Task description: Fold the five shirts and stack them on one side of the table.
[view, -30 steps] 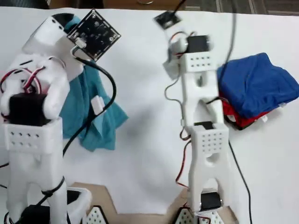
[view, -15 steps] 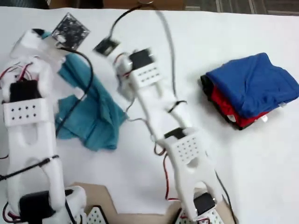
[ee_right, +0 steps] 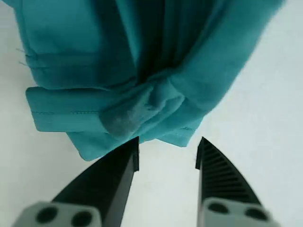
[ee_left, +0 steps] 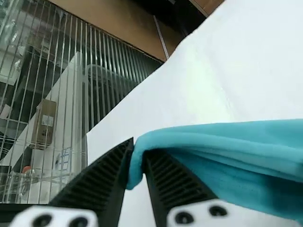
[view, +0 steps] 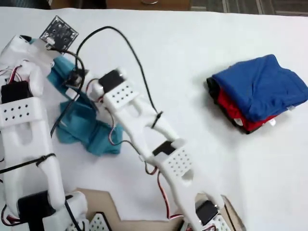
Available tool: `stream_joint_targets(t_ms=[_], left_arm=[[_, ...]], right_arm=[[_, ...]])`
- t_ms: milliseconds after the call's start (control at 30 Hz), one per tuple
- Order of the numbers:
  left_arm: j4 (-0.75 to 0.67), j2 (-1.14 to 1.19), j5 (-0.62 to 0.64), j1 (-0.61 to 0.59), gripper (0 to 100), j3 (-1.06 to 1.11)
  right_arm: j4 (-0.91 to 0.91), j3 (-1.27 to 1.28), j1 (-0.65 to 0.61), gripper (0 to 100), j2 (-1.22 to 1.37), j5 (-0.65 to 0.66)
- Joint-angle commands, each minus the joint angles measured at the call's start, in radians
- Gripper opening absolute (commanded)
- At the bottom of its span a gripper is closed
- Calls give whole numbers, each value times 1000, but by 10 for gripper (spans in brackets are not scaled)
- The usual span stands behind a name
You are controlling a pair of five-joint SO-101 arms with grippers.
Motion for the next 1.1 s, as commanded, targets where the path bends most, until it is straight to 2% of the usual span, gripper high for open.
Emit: stream_joint_targets(t_ms=[0,133,233,333,667,900,1067], left_arm=[[-28,-3,-5,-11,20,-5],[-29,-3,-5,-11,20,-7],[-29,-5,2,-18,20,-7],[-29,-5,29,-28,20,-7],[-48,-3,183,-41,20,-5],[-61,-2,190,-71,20,-5],[-64,-2,187,-86,20,-5]], right_arm=[[13,-6,-42,195,-56,-2],[12,-5,-62,197,-70,0],[7,-8,-25,195,-59,-25],[5,-12,18,197,-36,-120],[1,-43,13,197,-42,-310],[2,-52,-104,197,-111,-334],[1,-51,-136,197,-134,-333]])
